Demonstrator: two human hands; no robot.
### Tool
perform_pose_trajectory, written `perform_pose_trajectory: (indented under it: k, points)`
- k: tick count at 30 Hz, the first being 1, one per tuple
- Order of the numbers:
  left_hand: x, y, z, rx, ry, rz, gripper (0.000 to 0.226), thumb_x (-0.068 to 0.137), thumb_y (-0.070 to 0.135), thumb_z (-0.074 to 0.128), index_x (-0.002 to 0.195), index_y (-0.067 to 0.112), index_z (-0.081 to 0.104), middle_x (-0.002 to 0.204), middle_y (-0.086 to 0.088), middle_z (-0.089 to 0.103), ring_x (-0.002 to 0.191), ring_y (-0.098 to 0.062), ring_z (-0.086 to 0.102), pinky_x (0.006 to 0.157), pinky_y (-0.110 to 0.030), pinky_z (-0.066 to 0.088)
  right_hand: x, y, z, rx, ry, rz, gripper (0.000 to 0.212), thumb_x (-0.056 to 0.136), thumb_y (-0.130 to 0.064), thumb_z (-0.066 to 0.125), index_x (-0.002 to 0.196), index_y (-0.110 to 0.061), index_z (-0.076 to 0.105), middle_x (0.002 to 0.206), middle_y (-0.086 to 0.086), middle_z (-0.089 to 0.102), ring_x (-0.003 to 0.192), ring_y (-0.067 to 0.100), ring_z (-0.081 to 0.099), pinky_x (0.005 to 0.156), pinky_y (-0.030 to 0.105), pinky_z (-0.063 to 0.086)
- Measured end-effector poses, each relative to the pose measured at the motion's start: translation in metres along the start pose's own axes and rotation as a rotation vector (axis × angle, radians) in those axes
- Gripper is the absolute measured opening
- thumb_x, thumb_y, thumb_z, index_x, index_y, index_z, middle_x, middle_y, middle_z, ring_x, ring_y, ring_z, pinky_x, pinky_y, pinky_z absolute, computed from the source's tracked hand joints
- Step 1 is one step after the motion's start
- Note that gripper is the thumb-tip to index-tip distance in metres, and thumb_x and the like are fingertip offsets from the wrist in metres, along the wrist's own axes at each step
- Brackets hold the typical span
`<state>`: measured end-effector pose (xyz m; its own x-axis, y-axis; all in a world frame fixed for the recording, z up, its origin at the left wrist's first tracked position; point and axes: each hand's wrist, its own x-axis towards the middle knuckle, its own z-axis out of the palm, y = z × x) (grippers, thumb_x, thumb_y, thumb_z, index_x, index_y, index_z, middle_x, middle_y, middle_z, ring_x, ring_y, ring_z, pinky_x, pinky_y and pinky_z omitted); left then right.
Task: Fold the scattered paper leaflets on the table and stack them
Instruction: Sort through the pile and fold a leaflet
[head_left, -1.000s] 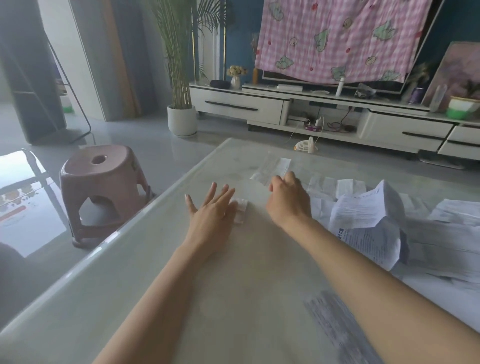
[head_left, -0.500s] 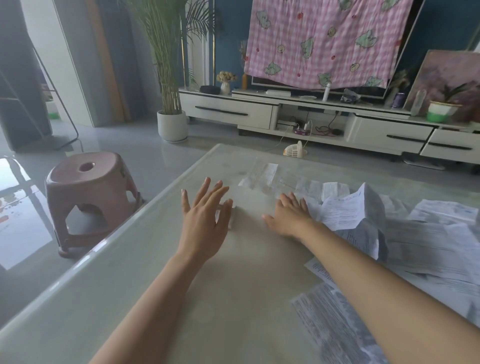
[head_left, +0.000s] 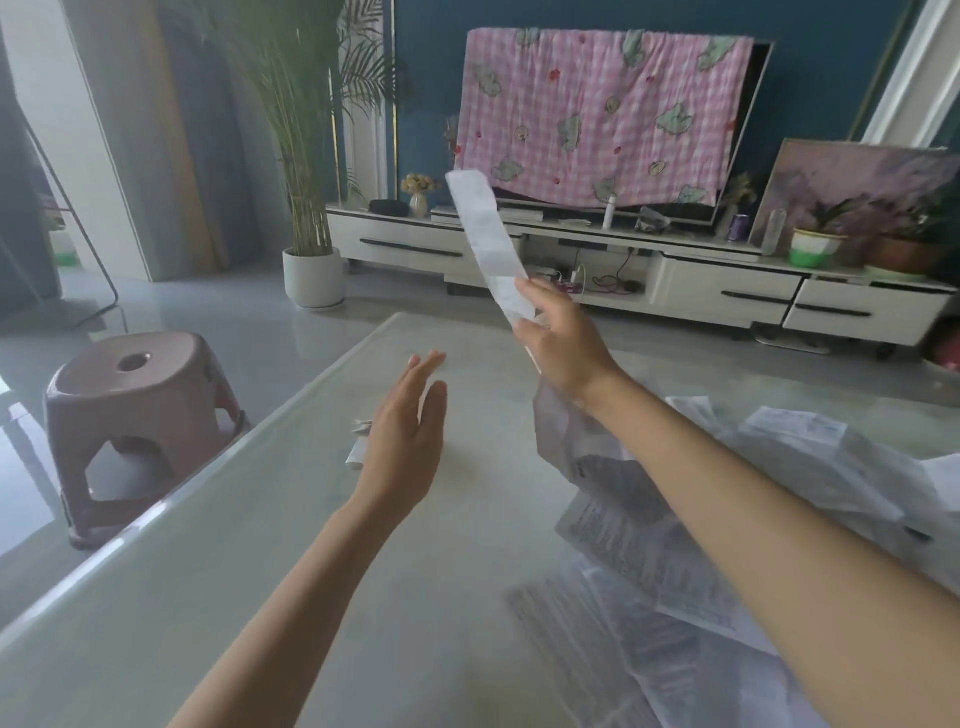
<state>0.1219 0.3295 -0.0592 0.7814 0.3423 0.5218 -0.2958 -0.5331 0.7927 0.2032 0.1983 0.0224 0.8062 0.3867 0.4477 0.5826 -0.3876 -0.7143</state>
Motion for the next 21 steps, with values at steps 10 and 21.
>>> perform_pose_trajectory:
  k: [10,21]
  points:
    - [-0.001,0.075,0.017,-0.243,-0.128,-0.053,0.052,0.093,0.035,0.052,0.141,0.027,0.035,0.139,0.012,0.042,0.126,0.000,0.036,0.100,-0.018,0.026,-0.016,-0.070,-0.107,0.874,0.155,0.033,0.029,0.094,-0.002,0.040,0.115,-0.013,0.057,0.107,-0.003,0.064,0.102,0.012,0.060,0.103,0.040,0.042]
    - [0.003,0.198,0.071,0.184,-0.009,0.142,0.053,0.092,0.022,0.054,0.141,0.021,0.034,0.146,-0.006,0.039,0.131,-0.028,0.038,0.107,-0.048,0.032,-0.076,-0.085,-0.205,1.166,0.127,0.010,0.016,0.097,-0.007,0.038,0.100,-0.007,0.054,0.091,0.009,0.066,0.094,0.026,0.064,0.081,0.042,0.057]
